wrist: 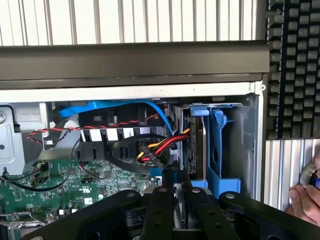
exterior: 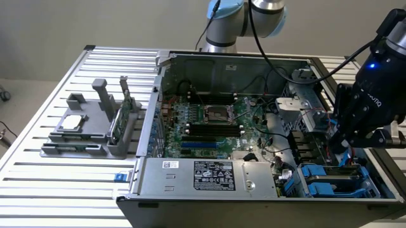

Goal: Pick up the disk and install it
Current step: 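Insert the first disk wire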

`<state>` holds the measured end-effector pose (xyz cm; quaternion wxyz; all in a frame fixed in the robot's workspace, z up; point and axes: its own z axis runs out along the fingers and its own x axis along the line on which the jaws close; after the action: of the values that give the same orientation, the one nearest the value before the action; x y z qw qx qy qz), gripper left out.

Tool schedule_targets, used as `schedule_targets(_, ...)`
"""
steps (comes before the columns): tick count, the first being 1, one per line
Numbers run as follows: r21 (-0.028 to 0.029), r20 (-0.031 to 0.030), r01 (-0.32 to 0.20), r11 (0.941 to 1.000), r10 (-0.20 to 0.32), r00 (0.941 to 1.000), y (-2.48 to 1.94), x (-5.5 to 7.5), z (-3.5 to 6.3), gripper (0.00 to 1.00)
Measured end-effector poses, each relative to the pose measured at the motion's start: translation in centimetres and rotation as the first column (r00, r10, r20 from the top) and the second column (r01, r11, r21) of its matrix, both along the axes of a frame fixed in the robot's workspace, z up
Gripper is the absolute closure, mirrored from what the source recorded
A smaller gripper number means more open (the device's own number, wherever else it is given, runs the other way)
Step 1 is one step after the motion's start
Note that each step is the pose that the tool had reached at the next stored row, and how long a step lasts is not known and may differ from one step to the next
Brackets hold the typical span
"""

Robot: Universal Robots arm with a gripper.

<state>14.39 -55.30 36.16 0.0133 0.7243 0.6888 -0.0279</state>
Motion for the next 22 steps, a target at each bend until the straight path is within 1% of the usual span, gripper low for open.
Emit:
schedule_targets(11,0.0000,0.0000,0.000,1.0000,0.000,1.0000,-0.02,-0.27,-0.09,0.84)
schedule_targets(18,0.0002,0.0000,-0.001,1.0000,0.001,1.0000,-0.24,-0.28,-0.64,0.84)
schedule_targets(22,0.0001,0.0000,-0.001,1.0000,0.001,1.0000,-0.32,-0.28,-0.70,0.84)
